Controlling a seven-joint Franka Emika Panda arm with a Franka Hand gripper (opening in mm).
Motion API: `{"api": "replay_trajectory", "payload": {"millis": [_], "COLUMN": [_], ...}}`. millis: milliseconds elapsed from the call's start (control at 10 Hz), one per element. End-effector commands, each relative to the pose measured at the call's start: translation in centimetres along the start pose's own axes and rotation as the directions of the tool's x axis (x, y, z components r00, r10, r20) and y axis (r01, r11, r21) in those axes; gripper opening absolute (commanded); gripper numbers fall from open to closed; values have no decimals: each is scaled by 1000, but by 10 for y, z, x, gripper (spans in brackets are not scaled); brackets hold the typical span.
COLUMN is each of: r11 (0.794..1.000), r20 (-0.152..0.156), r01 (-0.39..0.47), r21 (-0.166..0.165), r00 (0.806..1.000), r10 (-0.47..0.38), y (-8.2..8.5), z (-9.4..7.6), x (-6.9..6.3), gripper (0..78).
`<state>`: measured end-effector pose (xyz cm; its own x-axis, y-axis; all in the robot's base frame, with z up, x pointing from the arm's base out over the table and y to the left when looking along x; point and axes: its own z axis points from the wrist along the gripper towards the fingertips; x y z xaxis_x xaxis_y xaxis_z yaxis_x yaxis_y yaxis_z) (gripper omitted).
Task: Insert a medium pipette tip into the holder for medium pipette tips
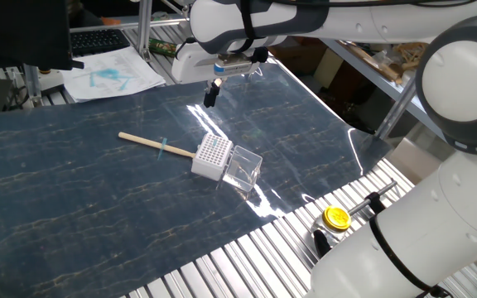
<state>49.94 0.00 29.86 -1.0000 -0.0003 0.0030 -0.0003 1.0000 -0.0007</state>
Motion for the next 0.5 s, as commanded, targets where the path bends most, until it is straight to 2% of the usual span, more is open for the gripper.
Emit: {"api": "replay_trajectory", "payload": {"millis": [100,200,300,500], "r11": [890,900,904,903], "r20": [-117,-104,-96,-97], "r01": [-433,-424,-421,-422], "r21": [-146,-98,-79,-86], "r00": [900,904,906,905], "r10": [419,415,413,414], "y": [0,0,0,0], "z": [0,0,0,0], "x": [0,0,0,-2], "gripper": [0,0,0,0]}}
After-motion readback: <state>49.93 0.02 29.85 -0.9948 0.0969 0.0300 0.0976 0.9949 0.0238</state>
